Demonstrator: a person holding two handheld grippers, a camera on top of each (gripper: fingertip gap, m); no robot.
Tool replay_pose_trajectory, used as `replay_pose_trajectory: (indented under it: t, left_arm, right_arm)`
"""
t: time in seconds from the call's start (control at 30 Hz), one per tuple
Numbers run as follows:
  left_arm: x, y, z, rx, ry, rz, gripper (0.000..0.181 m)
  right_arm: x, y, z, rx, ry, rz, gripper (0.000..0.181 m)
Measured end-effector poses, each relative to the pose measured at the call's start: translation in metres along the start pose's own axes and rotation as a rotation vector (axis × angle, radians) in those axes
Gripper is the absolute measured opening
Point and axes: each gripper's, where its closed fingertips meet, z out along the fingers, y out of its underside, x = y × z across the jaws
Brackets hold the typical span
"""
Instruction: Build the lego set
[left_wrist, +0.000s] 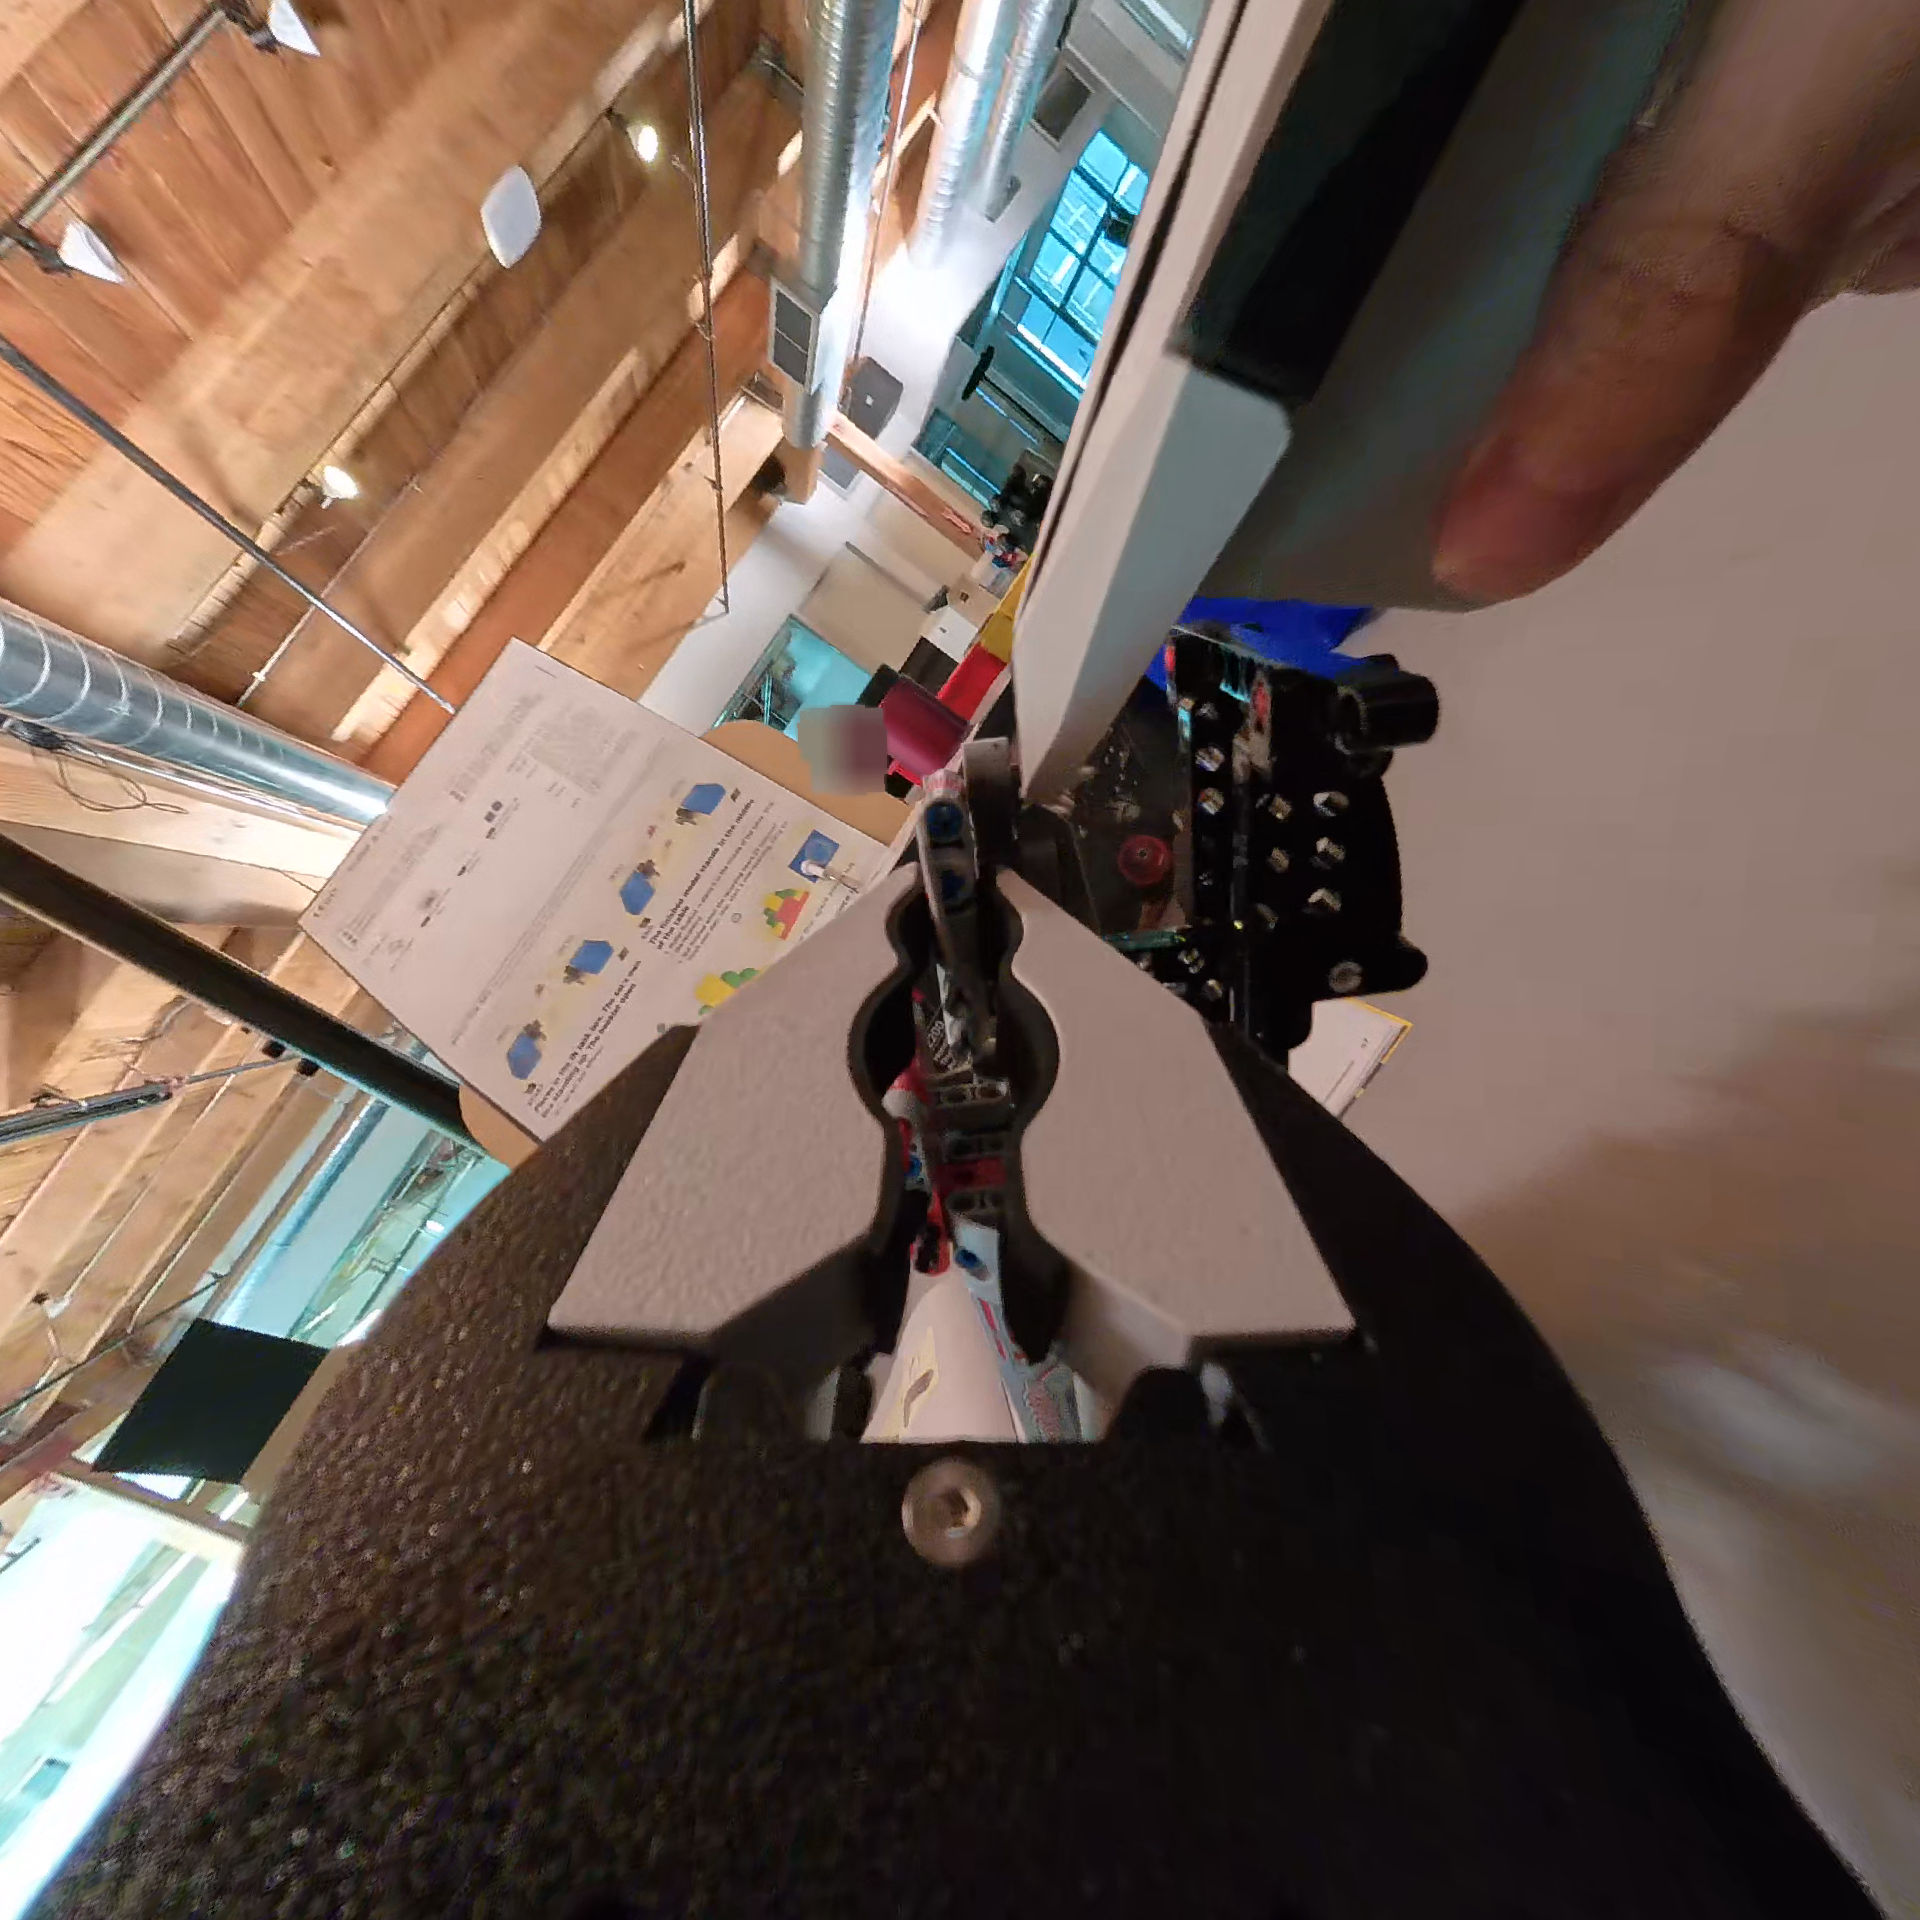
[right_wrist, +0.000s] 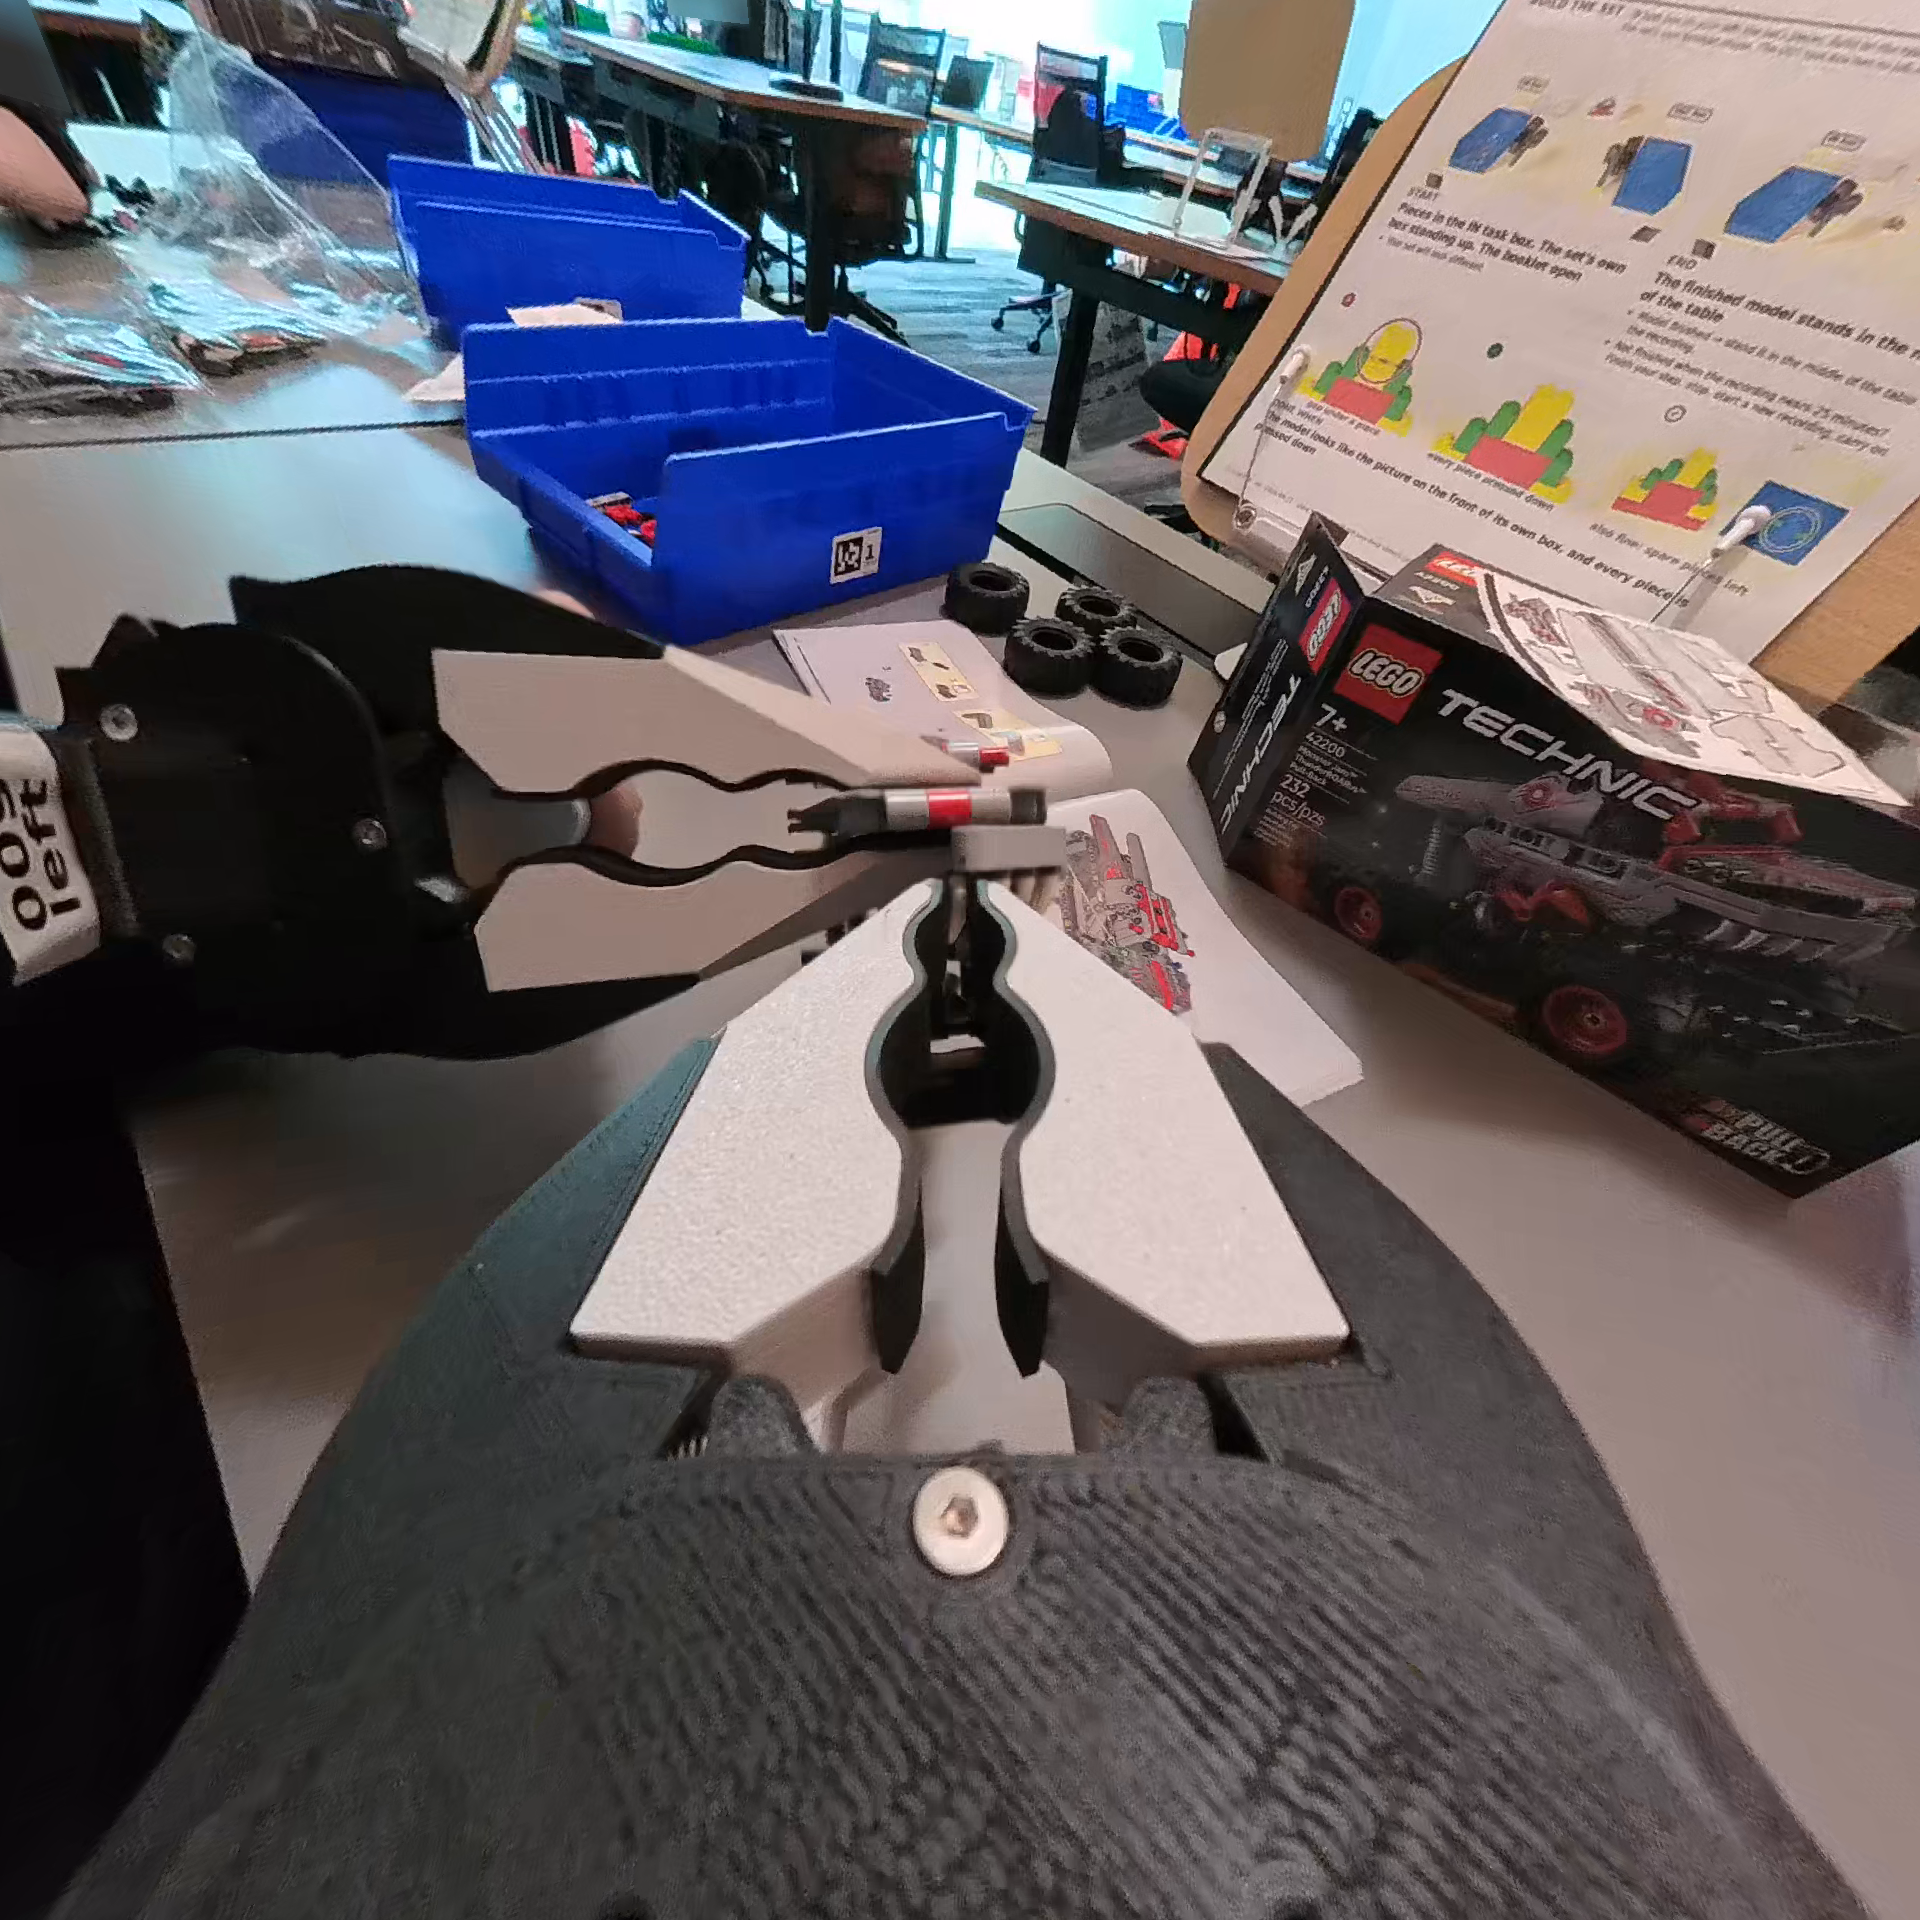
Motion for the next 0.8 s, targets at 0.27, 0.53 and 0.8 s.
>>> replay_pose_trajectory:
  t: [0.27,0.53,0.8]
  left_arm:
    - [-0.01,0.016,-0.008,-0.038,-0.039,-0.105,0.004]
    - [-0.024,0.036,-0.017,-0.117,0.309,-1.098,0.005]
    - [0.039,0.077,-0.019,-0.377,0.834,-1.808,0.005]
  right_arm:
    - [-0.004,-0.01,-0.006,0.067,0.049,-0.028,0.002]
    - [0.015,-0.036,-0.058,0.152,0.162,0.02,0.002]
    - [0.016,0.019,-0.037,0.016,0.104,0.201,0.002]
